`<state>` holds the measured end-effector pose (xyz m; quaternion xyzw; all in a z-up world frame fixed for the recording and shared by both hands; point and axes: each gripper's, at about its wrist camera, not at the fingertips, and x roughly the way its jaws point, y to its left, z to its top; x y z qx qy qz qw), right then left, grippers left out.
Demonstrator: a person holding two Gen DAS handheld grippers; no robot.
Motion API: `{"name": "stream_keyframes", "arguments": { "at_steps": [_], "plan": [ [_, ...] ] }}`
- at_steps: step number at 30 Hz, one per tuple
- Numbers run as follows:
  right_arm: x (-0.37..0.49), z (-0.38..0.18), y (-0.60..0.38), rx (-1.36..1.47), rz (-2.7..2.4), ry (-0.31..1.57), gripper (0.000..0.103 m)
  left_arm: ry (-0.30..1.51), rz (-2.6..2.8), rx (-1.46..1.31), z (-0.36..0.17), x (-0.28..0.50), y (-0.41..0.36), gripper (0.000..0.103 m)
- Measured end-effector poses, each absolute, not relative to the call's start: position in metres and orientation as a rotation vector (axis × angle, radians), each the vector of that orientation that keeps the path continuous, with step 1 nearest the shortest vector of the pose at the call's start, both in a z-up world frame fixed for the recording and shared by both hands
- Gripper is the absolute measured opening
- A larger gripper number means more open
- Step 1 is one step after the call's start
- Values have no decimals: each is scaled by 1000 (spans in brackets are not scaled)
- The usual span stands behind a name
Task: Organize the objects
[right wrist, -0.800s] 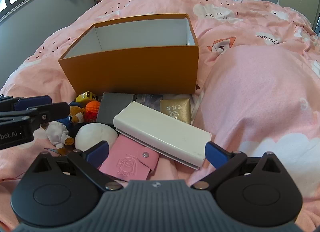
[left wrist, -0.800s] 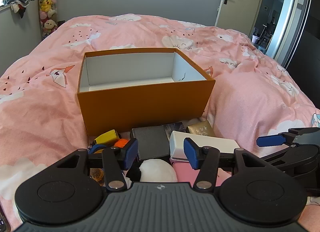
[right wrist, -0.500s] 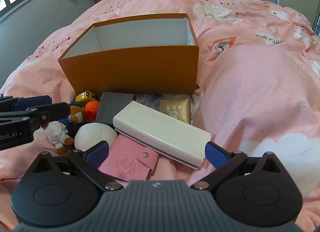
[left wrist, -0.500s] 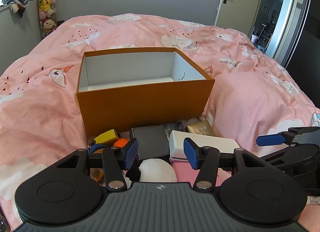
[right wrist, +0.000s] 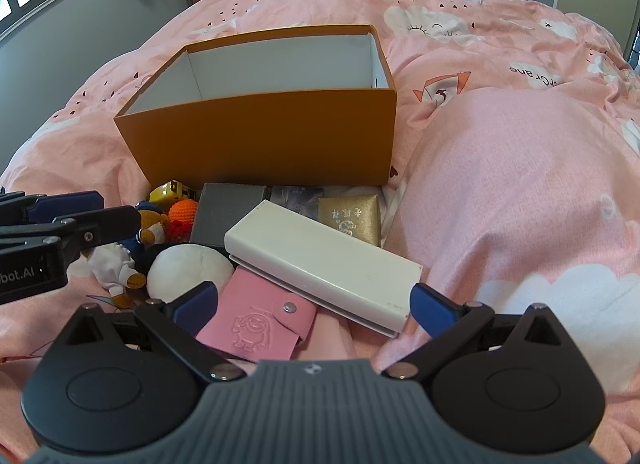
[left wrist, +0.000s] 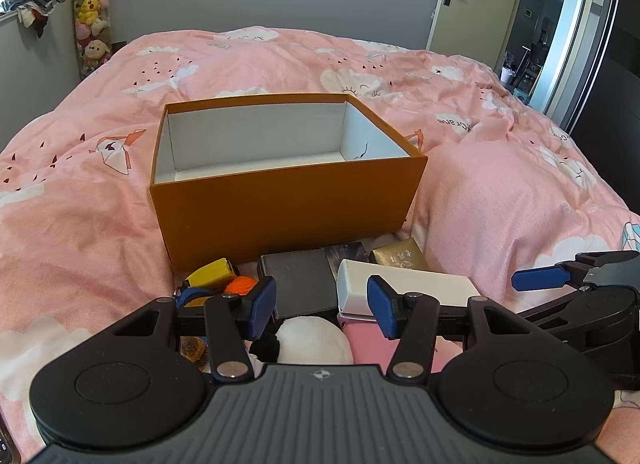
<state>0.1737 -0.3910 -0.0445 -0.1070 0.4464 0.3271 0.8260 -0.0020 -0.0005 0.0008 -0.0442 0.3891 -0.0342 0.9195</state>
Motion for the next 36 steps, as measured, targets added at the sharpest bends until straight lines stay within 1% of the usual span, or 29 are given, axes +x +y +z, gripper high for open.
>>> {"name": "stream_keyframes", "arguments": {
  "at_steps": [22, 25, 26, 27, 29, 30, 36],
  "plan": [
    [176, -44, -391, -222, 690, 971, 102, 823, -94, -80, -2, 0, -3, 62],
    [180, -45, -391, -225, 691, 988, 101, 842, -115, -101, -6, 4, -1, 59],
    [181, -46, -391, -229, 694, 994, 97, 853, -119, -103, -8, 5, -1, 57],
    [184, -46, -390, -235, 699, 1000, 86, 864, -125, -103, -9, 8, -1, 56],
    [188, -50, -387, -256, 715, 1026, 73, 888, -146, -103, -13, 12, -1, 54],
    [190, -52, -385, -269, 727, 1038, 69, 900, -156, -98, -15, 15, -2, 53],
    [189, -65, -362, -467, 822, 1025, 63, 959, -213, -41, -28, 27, -13, 53]
  ]
}}
